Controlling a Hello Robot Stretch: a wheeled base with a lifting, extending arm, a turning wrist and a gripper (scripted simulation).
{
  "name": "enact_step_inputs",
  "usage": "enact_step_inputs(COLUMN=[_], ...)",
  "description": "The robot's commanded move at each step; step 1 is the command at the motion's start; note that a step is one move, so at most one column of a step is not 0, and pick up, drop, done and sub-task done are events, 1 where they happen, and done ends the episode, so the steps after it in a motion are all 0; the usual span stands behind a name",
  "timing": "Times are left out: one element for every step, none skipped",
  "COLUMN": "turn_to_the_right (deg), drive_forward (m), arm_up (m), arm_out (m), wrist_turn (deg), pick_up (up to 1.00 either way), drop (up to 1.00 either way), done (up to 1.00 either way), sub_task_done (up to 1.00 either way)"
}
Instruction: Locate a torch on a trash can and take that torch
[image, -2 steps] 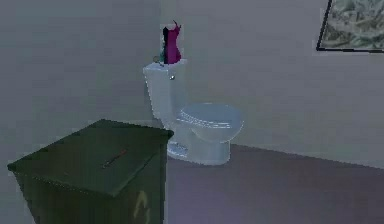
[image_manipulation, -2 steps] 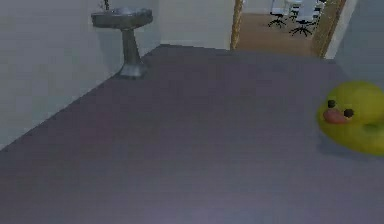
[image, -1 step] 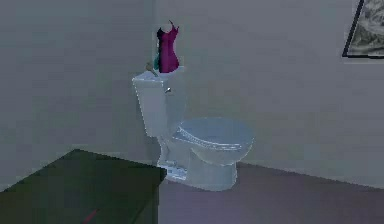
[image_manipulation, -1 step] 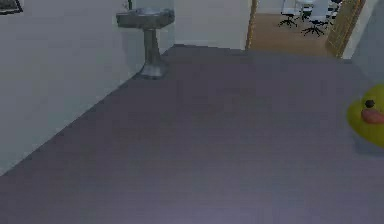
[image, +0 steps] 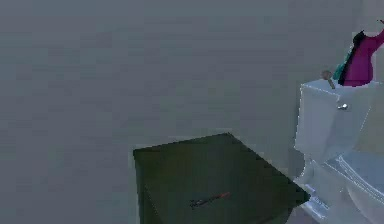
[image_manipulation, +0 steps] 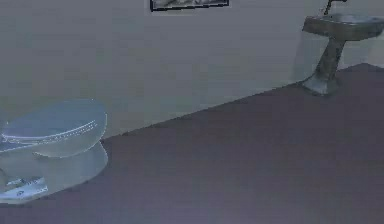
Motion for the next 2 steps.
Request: enact_step_inputs(turn_to_the_right=[-45.0,-24.0], drive_forward=[0.0,0.0], arm_up=[0.0,0.0], arm_out=[0.0,0.0], wrist_turn=[0.0,0.0], pick_up=[0.0,0.0], drop=[0.0,0.0], done=[0.0,0.0], sub_task_done=[0.0,0.0])
